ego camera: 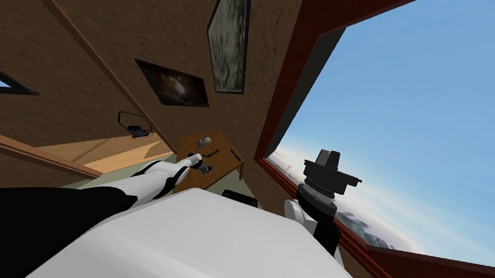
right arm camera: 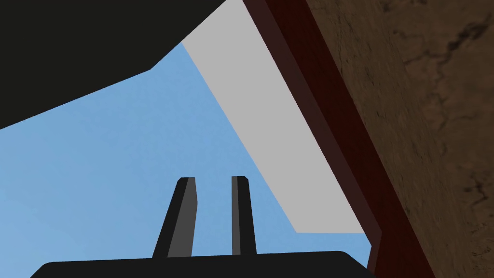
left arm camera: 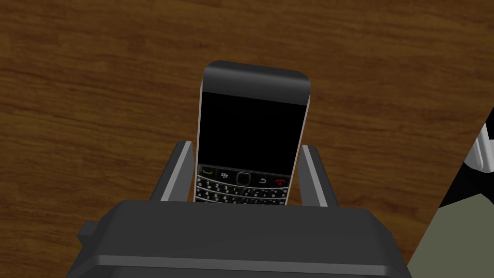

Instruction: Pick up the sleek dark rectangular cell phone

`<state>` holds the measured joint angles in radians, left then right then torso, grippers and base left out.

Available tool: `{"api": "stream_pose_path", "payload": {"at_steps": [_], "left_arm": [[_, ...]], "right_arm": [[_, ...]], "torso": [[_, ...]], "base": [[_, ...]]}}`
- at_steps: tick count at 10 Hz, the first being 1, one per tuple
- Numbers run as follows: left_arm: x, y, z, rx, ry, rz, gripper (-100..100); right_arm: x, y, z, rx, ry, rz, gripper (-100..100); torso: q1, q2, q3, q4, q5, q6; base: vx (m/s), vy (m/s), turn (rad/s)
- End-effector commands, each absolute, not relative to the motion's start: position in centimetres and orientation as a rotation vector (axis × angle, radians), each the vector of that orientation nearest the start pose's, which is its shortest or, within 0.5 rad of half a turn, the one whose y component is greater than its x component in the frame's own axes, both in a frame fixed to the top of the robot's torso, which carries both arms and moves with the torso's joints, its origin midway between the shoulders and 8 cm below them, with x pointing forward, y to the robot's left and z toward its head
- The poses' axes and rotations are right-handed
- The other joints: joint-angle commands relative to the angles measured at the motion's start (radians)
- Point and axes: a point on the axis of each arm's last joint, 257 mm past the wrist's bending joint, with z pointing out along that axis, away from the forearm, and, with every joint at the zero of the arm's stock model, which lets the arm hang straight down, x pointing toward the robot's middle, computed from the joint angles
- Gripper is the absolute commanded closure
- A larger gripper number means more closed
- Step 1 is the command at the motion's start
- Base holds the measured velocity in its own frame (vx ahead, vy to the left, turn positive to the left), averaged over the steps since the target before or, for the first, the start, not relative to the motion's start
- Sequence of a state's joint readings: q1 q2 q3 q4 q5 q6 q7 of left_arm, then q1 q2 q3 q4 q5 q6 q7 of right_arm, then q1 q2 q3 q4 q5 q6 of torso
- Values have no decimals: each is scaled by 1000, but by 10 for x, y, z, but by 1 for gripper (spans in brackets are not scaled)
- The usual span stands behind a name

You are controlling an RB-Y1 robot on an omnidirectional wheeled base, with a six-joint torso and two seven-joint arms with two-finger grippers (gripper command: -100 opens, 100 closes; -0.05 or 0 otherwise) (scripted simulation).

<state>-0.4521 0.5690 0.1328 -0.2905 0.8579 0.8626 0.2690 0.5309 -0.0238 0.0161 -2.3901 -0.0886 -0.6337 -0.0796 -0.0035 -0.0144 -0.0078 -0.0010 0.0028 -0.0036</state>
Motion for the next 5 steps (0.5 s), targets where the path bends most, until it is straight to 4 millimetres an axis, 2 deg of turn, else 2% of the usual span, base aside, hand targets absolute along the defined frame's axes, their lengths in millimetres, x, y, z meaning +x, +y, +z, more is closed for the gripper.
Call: {"api": "stream_pose_path", "payload": {"at_steps": [1,4,5], "left_arm": [[342,461,-532,-3070,796,-342,100],[343,462,-531,-3075,786,-342,100],[343,462,-531,-3075,786,-343,0]], "right_arm": [[292,-277,84,544,408,1485,0],[292,-277,84,544,408,1485,0],[292,-277,84,544,408,1485,0]], "torso": [[0,0,0,0,0,0],[0,0,0,0,0,0],[0,-1,0,0,0,0]], "base": [[-45,5,-59],[-35,2,-46],[0,0,0]]}}
